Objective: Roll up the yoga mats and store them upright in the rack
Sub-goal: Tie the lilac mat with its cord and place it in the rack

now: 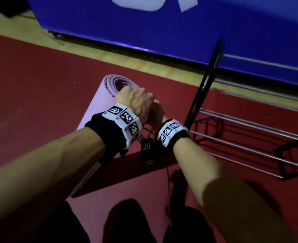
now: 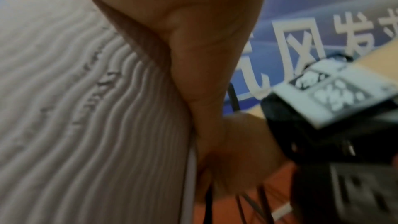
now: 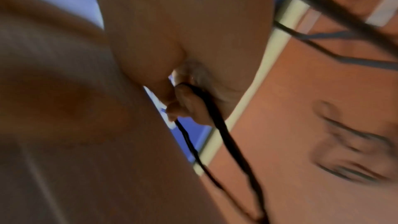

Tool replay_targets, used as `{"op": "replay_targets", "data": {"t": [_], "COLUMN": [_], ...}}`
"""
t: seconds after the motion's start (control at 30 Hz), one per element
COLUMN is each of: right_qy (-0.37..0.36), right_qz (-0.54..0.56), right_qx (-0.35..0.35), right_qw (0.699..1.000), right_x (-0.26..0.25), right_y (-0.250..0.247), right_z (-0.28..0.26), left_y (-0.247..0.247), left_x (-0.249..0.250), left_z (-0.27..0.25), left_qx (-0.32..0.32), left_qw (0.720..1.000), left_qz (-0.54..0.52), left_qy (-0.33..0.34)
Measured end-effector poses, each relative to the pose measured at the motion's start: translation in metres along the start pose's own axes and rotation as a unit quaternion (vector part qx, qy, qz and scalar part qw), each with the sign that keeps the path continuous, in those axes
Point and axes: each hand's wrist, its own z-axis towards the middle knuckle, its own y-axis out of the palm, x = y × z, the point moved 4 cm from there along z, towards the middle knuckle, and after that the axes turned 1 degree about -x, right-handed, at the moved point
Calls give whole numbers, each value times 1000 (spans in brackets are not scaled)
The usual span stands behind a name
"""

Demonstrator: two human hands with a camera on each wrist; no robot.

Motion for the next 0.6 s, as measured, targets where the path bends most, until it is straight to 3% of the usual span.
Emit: {"op": "replay_targets", "data": {"t": [0.1,0.27,0.33,0.4,0.5,0.6], "right_qy": [3,-83,-96,-104,-51,-30], "right_qz": [110,96,95,25,-81,-65], "right_qx": [29,12,-12,-18,-27,-14], "right_qw": [993,992,991,994,995,997], "right_x": [-54,-127,-145,-152,-144,-148], "right_y": [8,24,26,24,19,18], "right_z": [-20,-76,-90,-101,-106,-118], "left_y": [-23,-75,-83,-78,-58,-45], "left_x": [-32,-70,-79,-79,-66,-60], "left_z": [-22,-68,-82,-90,-100,-110], "left_qx": [66,177,192,199,197,183], "left_qw": [997,975,964,956,946,932], "left_qz": [-21,-126,-173,-207,-251,-305], "left_qy": [-23,-49,-57,-56,-59,-65]}}
